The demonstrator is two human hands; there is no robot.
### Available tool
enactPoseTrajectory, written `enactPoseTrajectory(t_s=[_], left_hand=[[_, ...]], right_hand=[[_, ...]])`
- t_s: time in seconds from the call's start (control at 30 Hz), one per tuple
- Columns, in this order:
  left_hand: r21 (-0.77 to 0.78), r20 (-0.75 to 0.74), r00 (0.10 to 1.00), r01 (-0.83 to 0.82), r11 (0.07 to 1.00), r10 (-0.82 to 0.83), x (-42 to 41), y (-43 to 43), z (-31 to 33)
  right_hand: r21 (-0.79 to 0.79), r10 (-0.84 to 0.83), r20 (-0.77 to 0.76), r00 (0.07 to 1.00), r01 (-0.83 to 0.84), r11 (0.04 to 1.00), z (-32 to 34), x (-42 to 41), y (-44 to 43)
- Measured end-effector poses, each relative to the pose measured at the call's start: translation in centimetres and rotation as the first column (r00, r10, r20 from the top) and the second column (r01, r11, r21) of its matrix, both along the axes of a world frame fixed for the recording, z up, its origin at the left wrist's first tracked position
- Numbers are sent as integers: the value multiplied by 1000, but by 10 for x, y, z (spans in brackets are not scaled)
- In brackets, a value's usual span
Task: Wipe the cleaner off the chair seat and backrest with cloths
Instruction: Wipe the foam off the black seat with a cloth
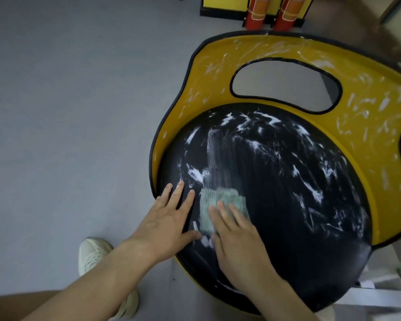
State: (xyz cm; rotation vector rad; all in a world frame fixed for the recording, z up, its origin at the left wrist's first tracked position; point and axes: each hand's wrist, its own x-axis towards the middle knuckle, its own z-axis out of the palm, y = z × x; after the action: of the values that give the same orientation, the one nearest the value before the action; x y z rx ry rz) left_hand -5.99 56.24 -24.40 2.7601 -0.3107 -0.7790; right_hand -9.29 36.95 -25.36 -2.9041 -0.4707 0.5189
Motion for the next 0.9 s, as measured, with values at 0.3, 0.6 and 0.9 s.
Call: enactPoseTrajectory(t_s=[0.3, 0.6, 0.9], left_hand=[[-21, -19, 1000, 9, 1000, -9, 6, 4, 0], [-12, 114, 993, -5, 1000, 7, 7, 1, 8], [-176, 286, 946, 211, 962, -155, 13, -18, 6]], right_hand=[[213, -30, -105, 994, 52, 976, 0, -18, -11], [227, -51, 132, 990, 19, 974, -8, -5, -14], [334, -216, 187, 958, 145, 931, -1, 4, -39]])
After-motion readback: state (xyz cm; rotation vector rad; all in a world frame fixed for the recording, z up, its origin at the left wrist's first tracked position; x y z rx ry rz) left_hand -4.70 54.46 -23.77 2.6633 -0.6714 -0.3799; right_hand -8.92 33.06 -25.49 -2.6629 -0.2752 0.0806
